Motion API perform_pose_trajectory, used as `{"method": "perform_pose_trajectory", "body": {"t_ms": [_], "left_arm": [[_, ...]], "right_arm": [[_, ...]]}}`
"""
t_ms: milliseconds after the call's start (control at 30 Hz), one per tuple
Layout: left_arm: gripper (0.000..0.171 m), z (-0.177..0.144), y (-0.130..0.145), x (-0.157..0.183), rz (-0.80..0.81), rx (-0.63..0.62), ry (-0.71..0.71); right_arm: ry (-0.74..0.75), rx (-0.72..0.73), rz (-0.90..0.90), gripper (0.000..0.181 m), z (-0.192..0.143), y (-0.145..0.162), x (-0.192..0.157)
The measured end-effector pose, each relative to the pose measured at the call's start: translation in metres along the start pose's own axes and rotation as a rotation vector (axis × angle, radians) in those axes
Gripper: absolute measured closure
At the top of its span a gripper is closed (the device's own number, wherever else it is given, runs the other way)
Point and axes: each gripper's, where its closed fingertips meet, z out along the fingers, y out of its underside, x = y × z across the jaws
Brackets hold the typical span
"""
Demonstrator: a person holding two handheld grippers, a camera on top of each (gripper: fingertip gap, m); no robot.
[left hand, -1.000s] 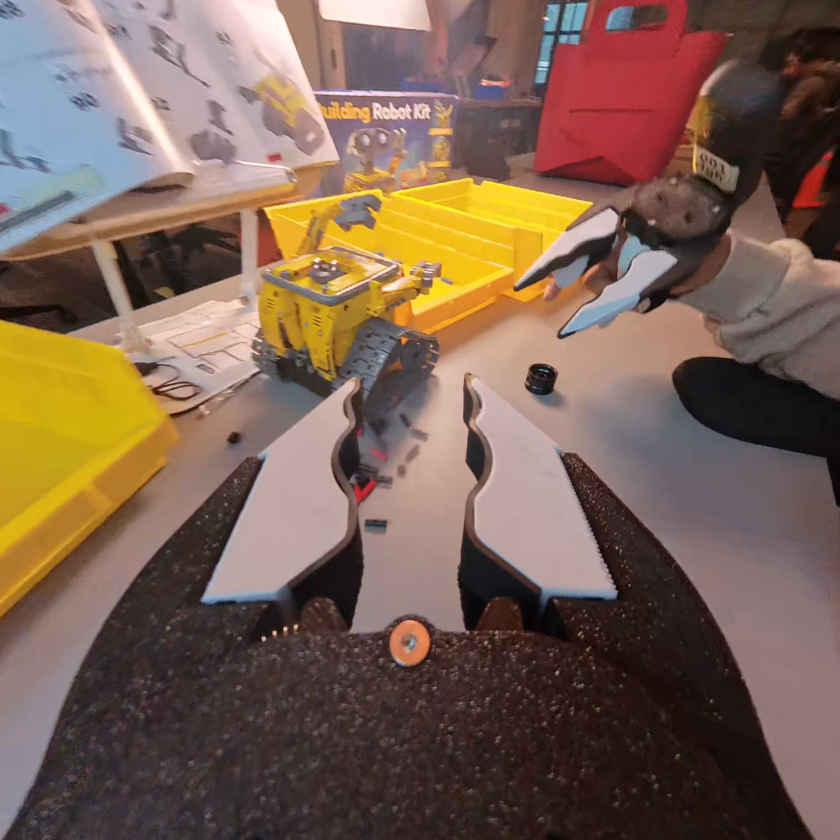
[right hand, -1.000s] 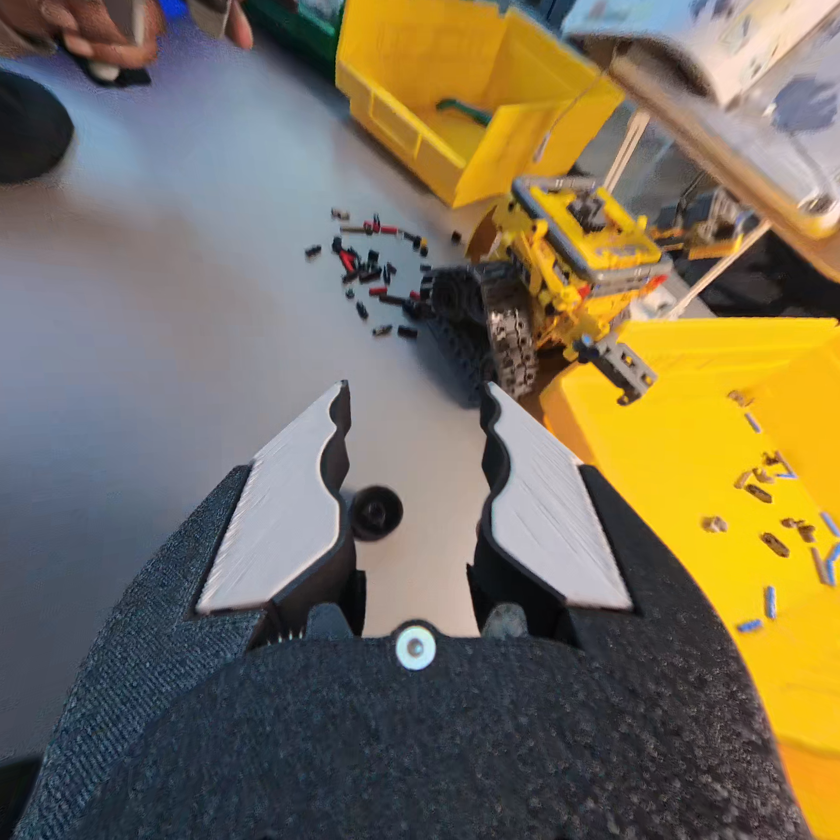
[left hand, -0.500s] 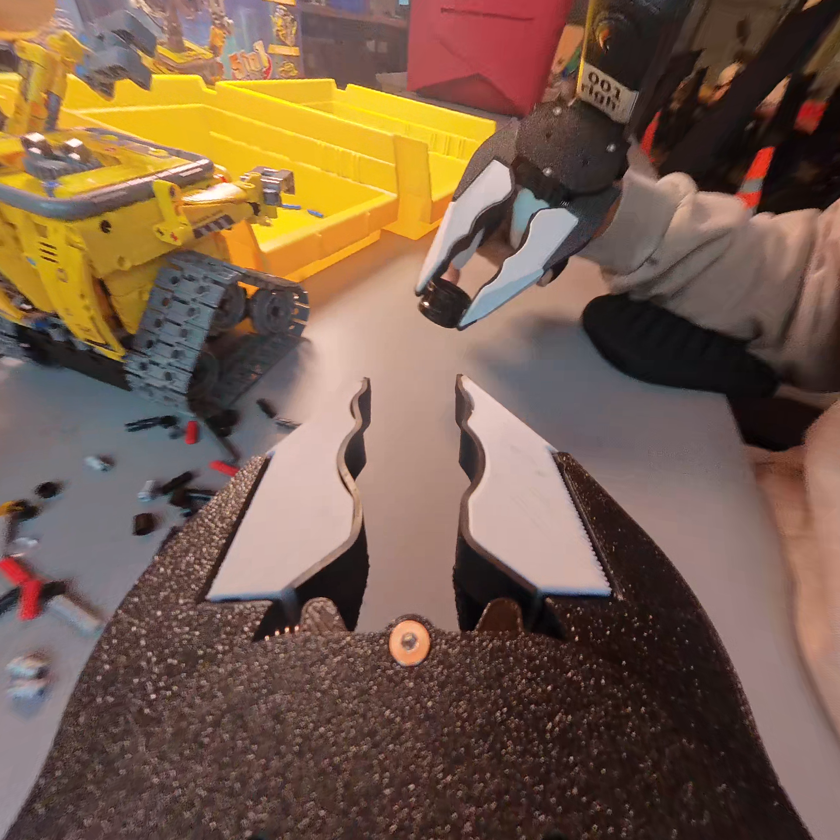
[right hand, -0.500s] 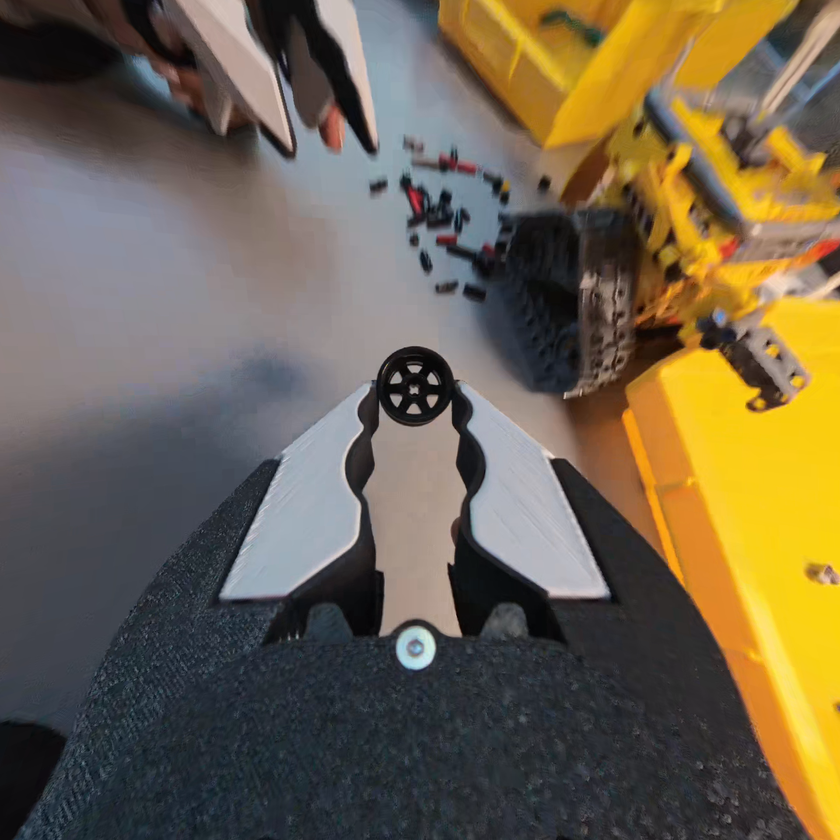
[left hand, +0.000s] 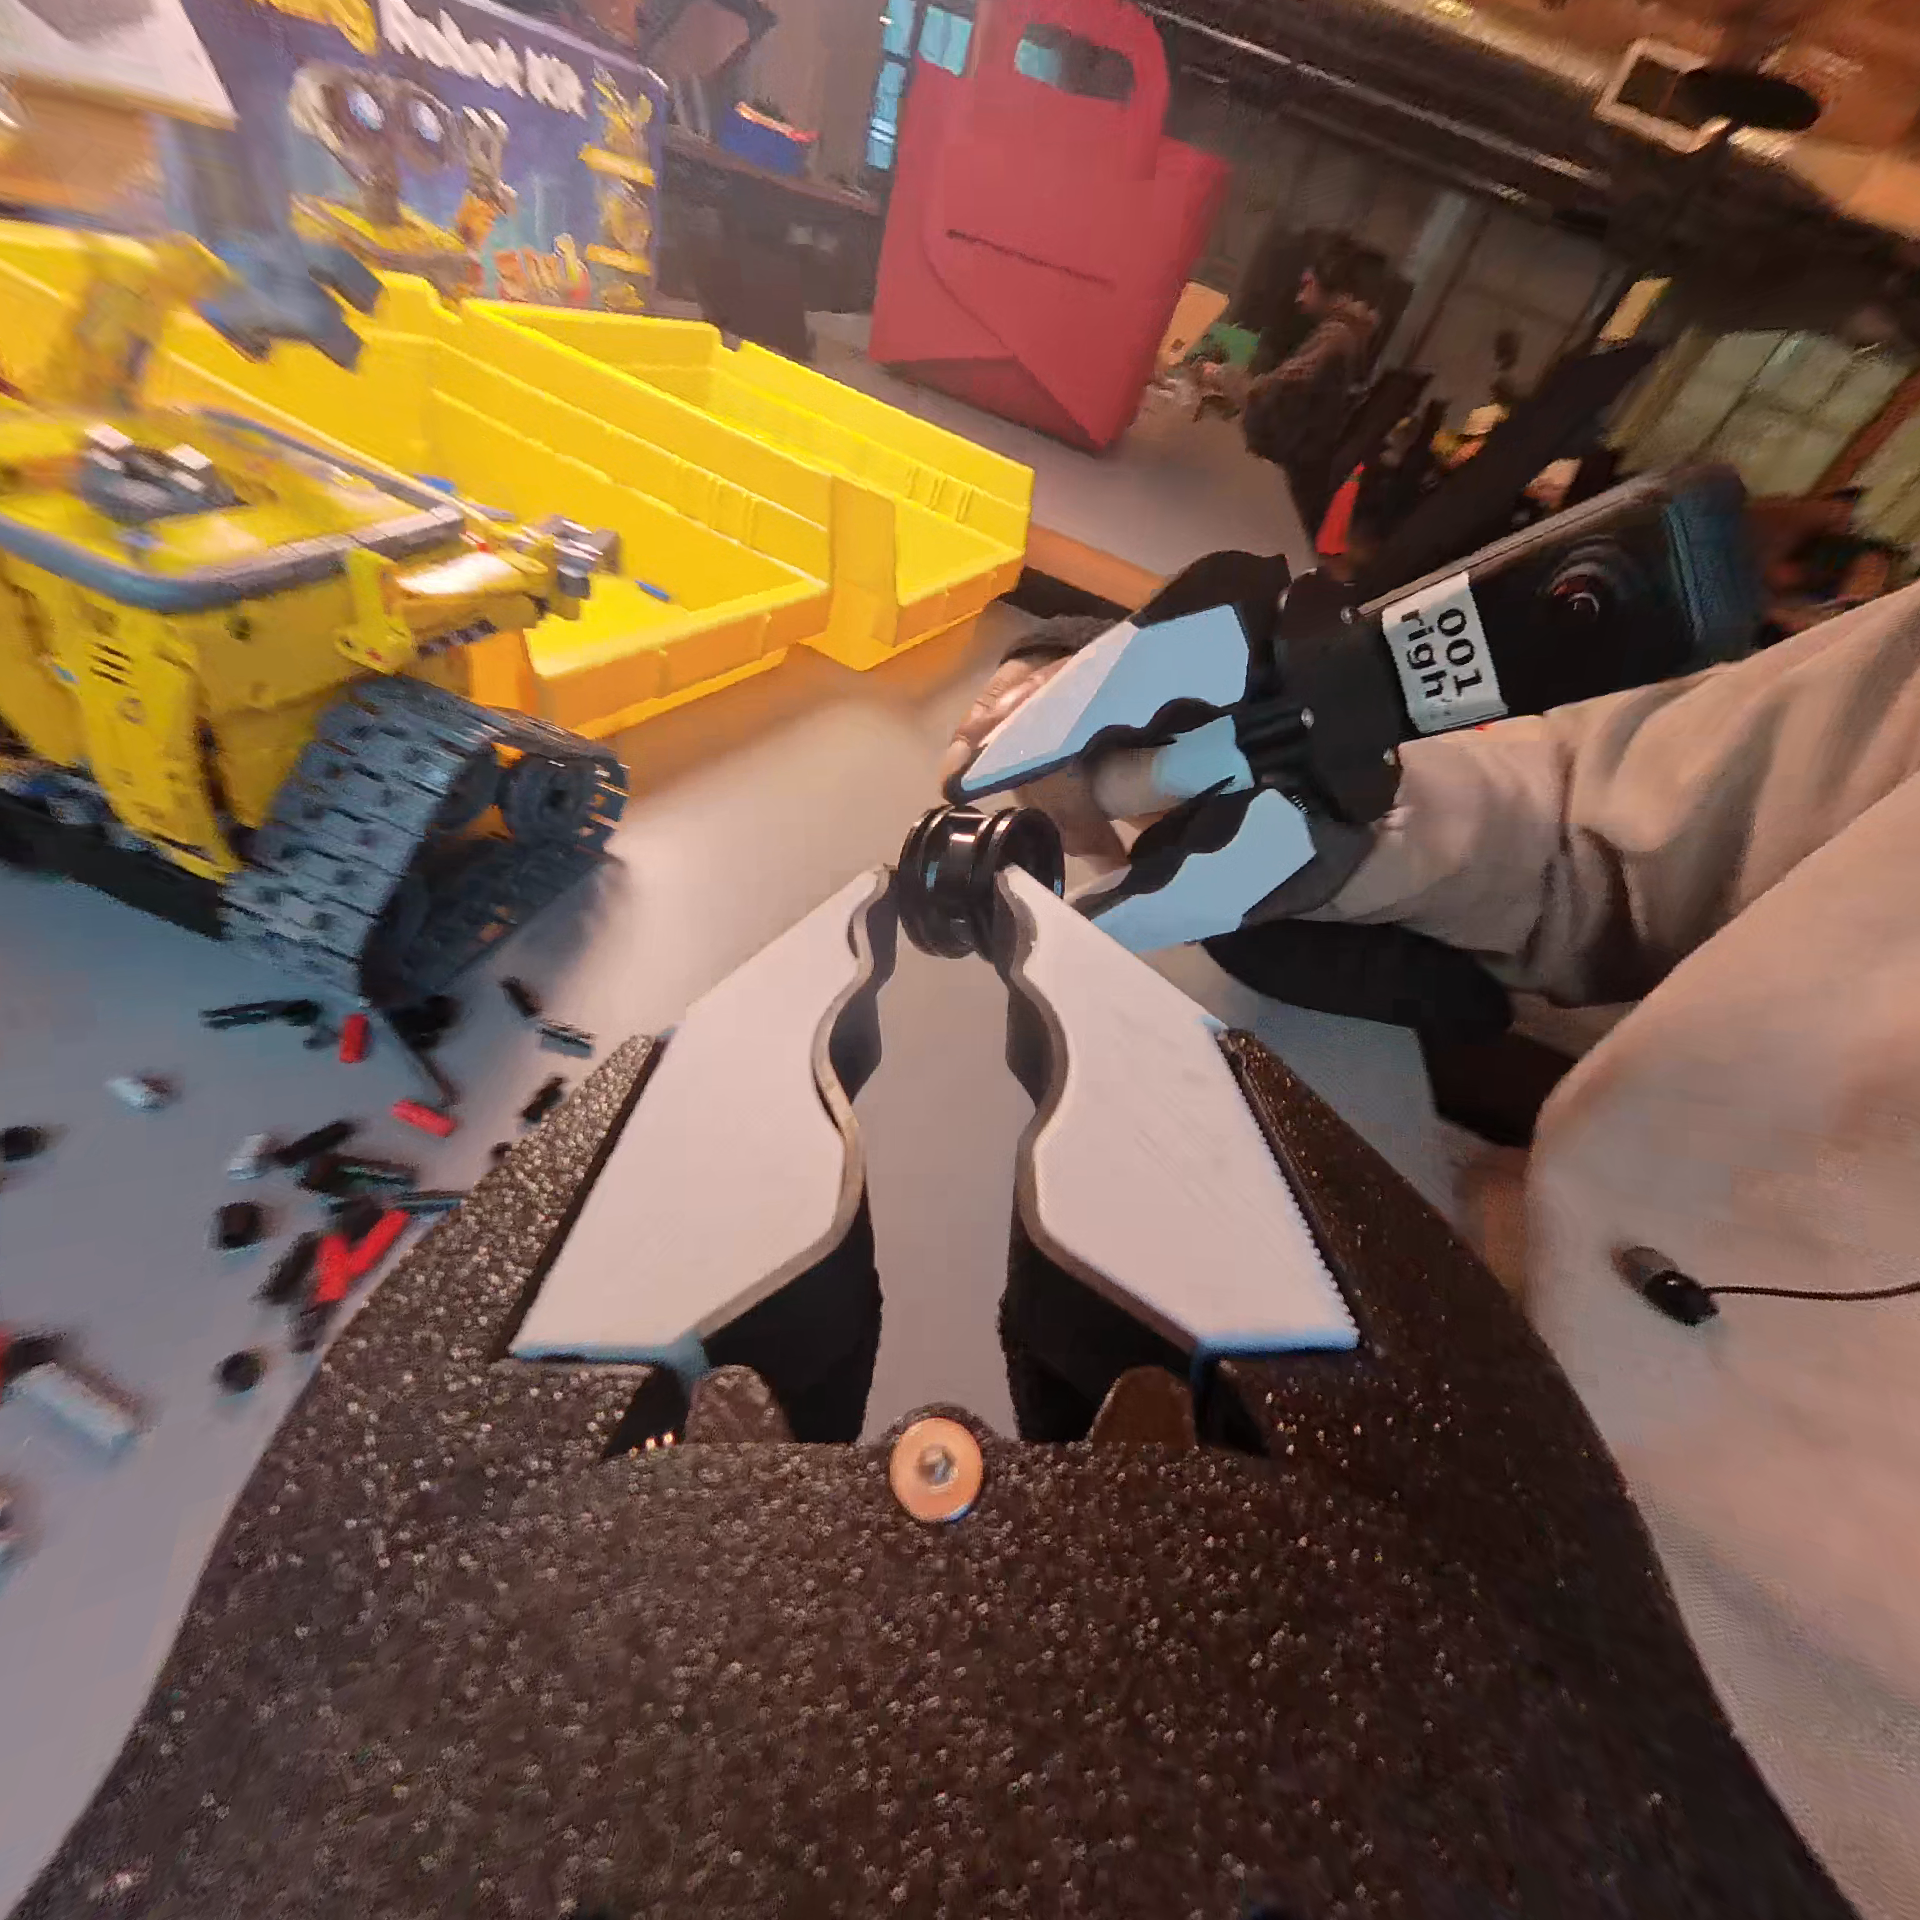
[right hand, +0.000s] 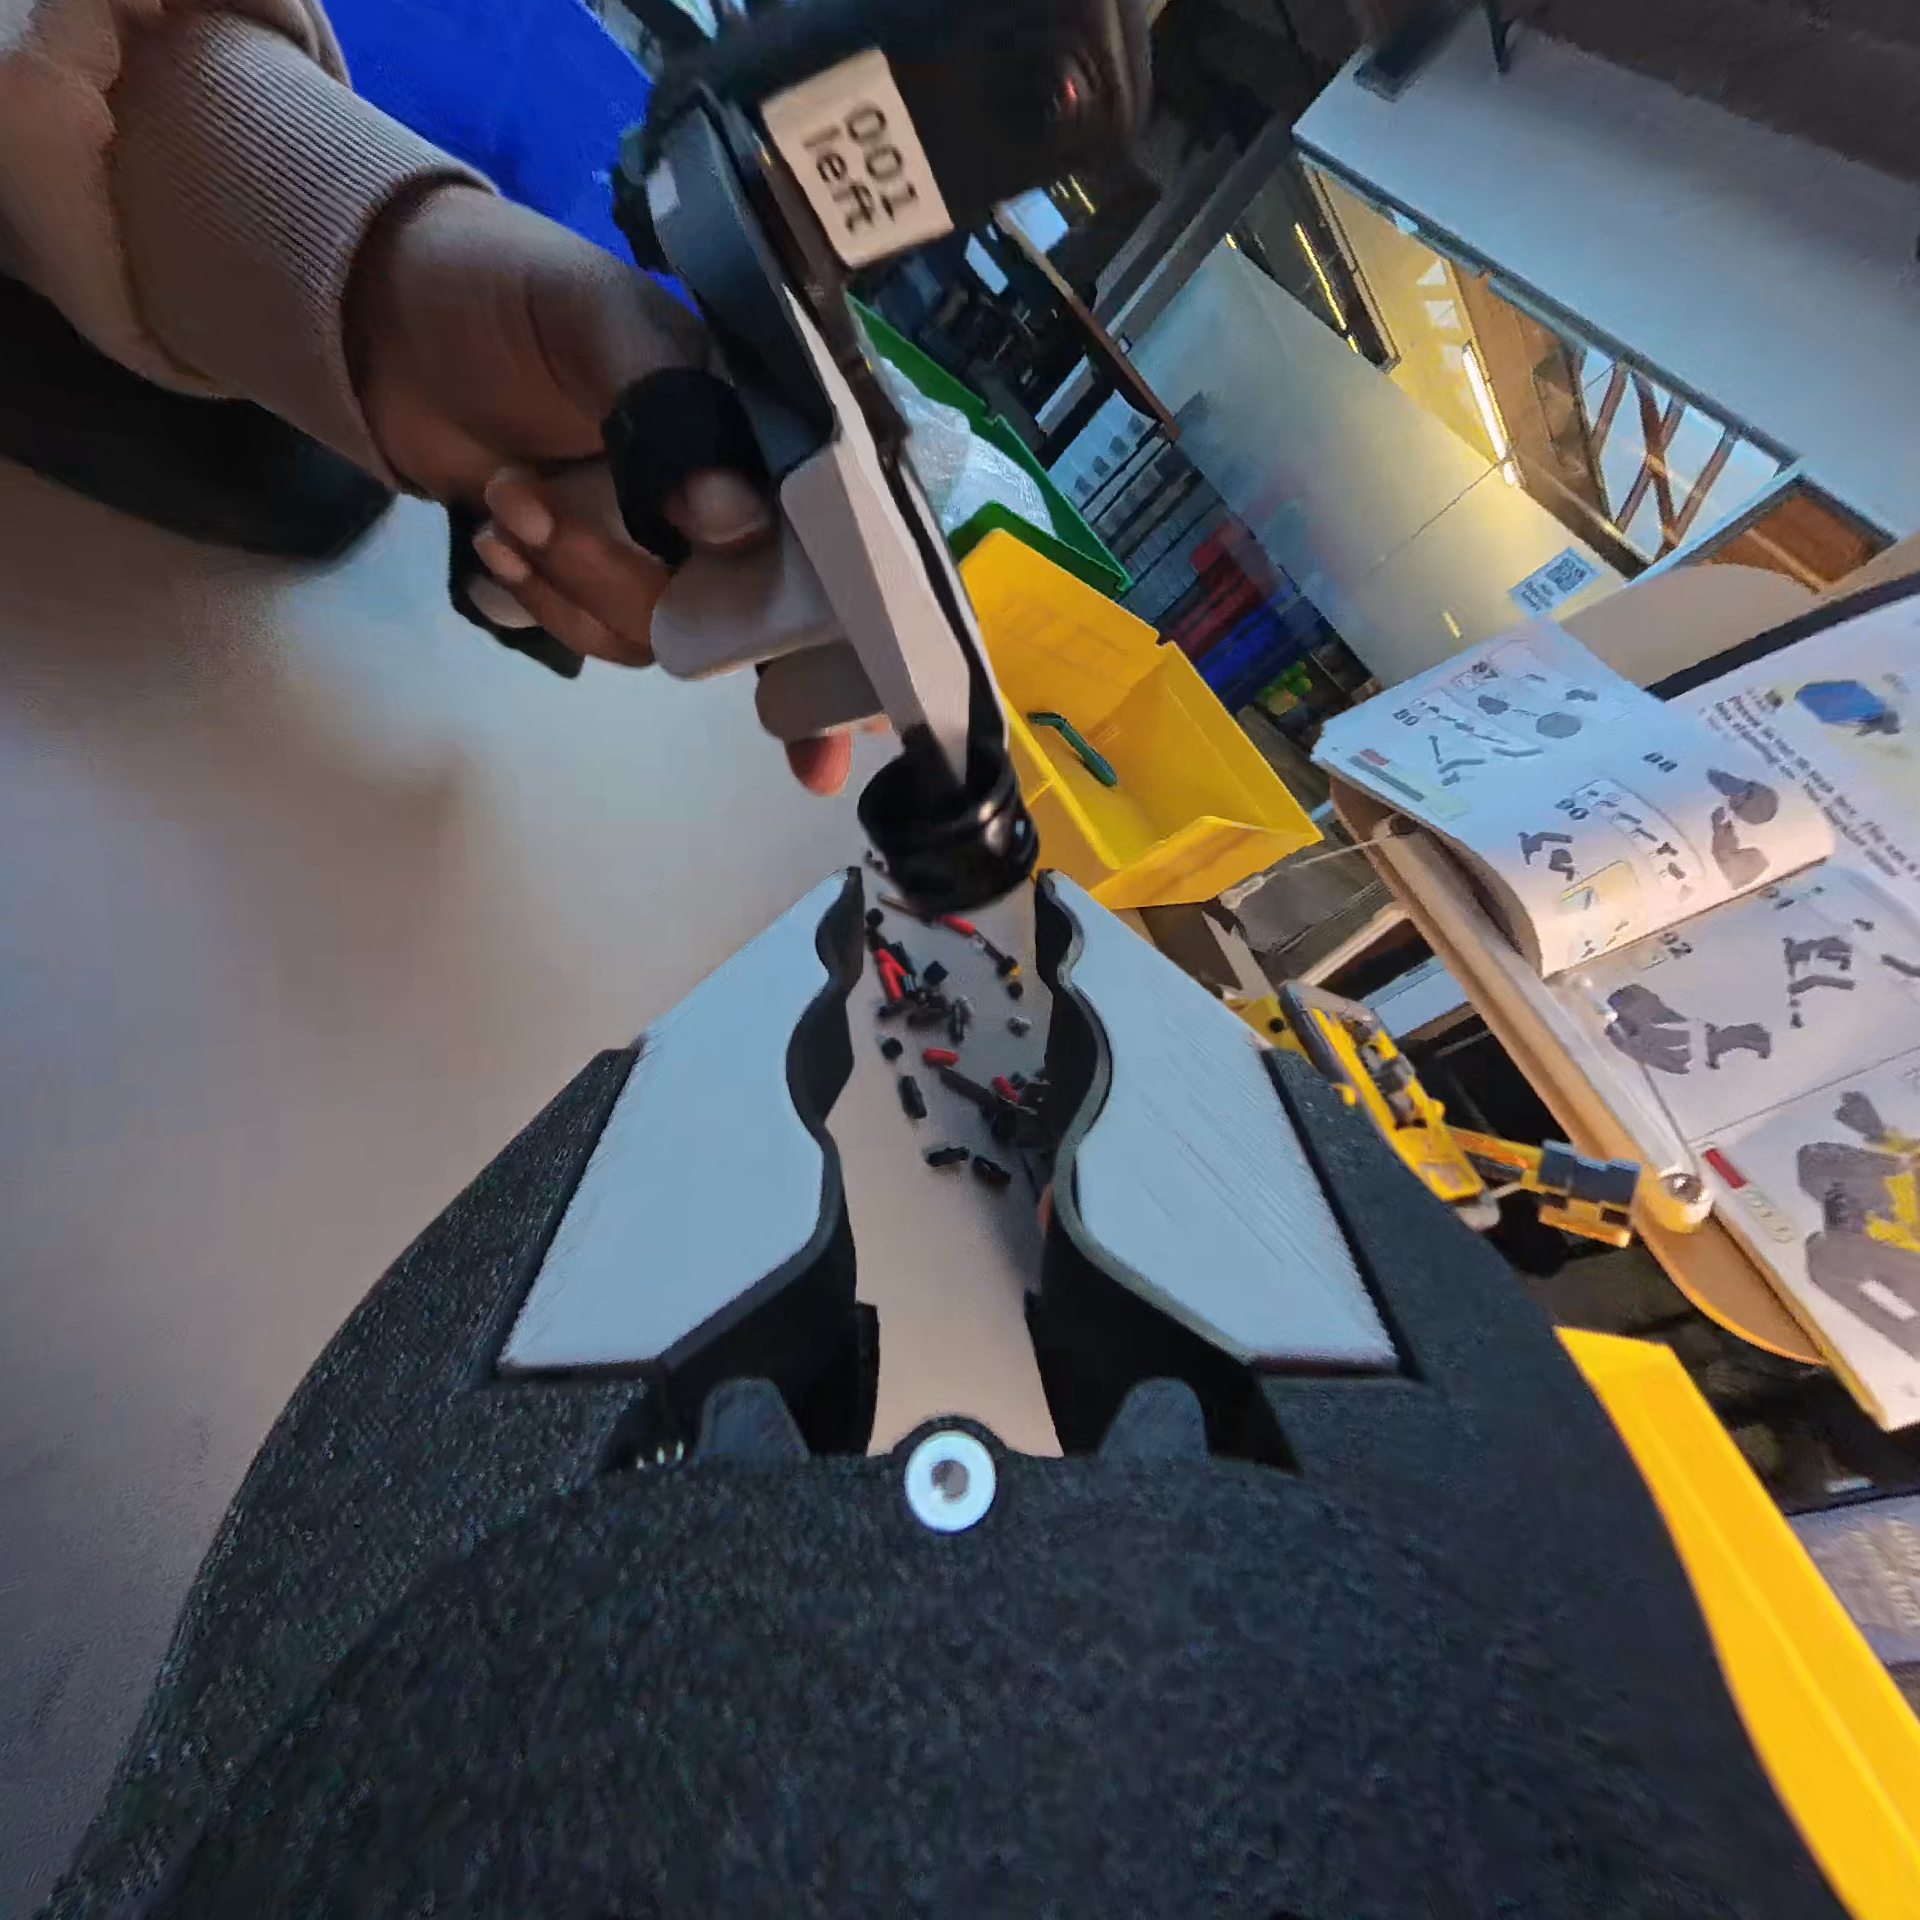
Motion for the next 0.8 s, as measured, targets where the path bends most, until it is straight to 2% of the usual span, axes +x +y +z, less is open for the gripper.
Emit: {"method": "perform_pose_trajectory", "body": {"t_ms": [67, 133, 200, 267, 300, 367, 400, 467, 533, 600, 700, 800], "left_arm": [[0.154, -0.027, -0.016, -0.010, 0.090, 0.017, -0.129], [0.154, -0.069, -0.033, -0.028, 0.187, 0.032, -0.331], [0.154, -0.129, -0.044, -0.053, 0.291, -0.001, -0.616], [0.154, -0.204, -0.047, -0.076, 0.342, -0.069, -0.928], [0.154, -0.246, -0.044, -0.085, 0.353, -0.127, -1.087], [0.154, -0.328, -0.019, -0.097, 0.296, -0.316, -1.360], [0.154, -0.364, -0.002, -0.098, 0.245, -0.411, -1.465], [0.154, -0.414, 0.031, -0.096, 0.140, -0.551, -1.580], [0.154, -0.441, 0.060, -0.095, 0.038, -0.616, -1.616], [0.154, -0.451, 0.079, -0.096, -0.032, -0.630, -1.614], [0.154, -0.454, 0.092, -0.097, -0.071, -0.653, -1.618], [0.150, -0.451, 0.091, -0.100, -0.074, -0.664, -1.613]], "right_arm": [[-0.012, -0.026, 0.101, 0.138, -0.002, 0.010, 0.005], [-0.022, -0.043, 0.218, 0.131, -0.006, 0.022, 0.010], [-0.040, -0.076, 0.303, 0.124, -0.008, 0.037, 0.012], [-0.061, -0.110, 0.372, 0.118, -0.010, 0.050, 0.012], [-0.072, -0.123, 0.402, 0.116, -0.010, 0.054, 0.012], [-0.091, -0.142, 0.442, 0.114, -0.010, 0.061, 0.011], [-0.095, -0.149, 0.453, 0.112, -0.010, 0.063, 0.011], [-0.095, -0.162, 0.466, 0.111, -0.010, 0.066, 0.012], [-0.087, -0.174, 0.470, 0.111, -0.010, 0.069, 0.014], [-0.082, -0.185, 0.475, 0.111, -0.011, 0.071, 0.015], [-0.079, -0.197, 0.479, 0.110, -0.011, 0.073, 0.015], [-0.078, -0.208, 0.474, 0.110, -0.011, 0.076, 0.013]]}}
